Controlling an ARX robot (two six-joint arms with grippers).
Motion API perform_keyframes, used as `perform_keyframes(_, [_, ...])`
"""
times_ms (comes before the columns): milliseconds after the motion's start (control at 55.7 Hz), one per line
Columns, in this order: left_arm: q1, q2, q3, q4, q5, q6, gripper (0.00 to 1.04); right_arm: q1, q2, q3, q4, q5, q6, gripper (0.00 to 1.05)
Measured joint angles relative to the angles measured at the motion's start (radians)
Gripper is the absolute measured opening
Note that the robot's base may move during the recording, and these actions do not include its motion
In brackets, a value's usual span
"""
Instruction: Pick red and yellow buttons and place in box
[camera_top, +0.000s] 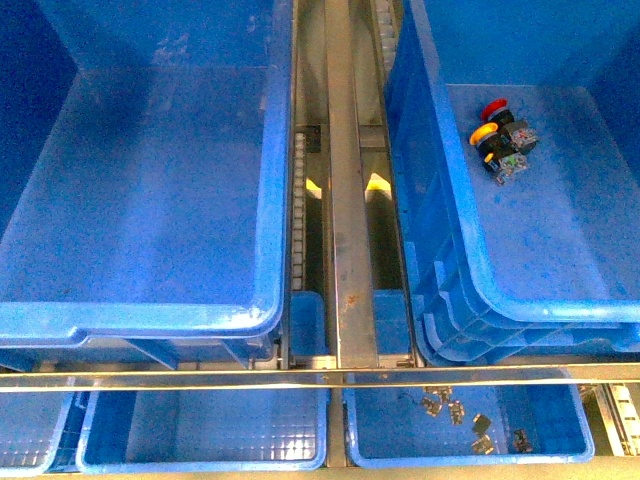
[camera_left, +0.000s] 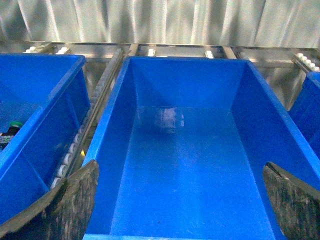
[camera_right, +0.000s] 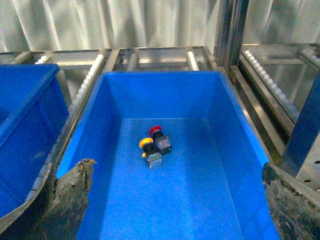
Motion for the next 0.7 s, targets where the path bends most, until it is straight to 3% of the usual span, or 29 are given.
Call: perform_keyframes(700, [0.000, 0.000, 0.000, 0.000, 0.000, 0.000, 0.97, 0.000, 0.000, 0.000, 0.000, 0.000, 0.000, 0.99])
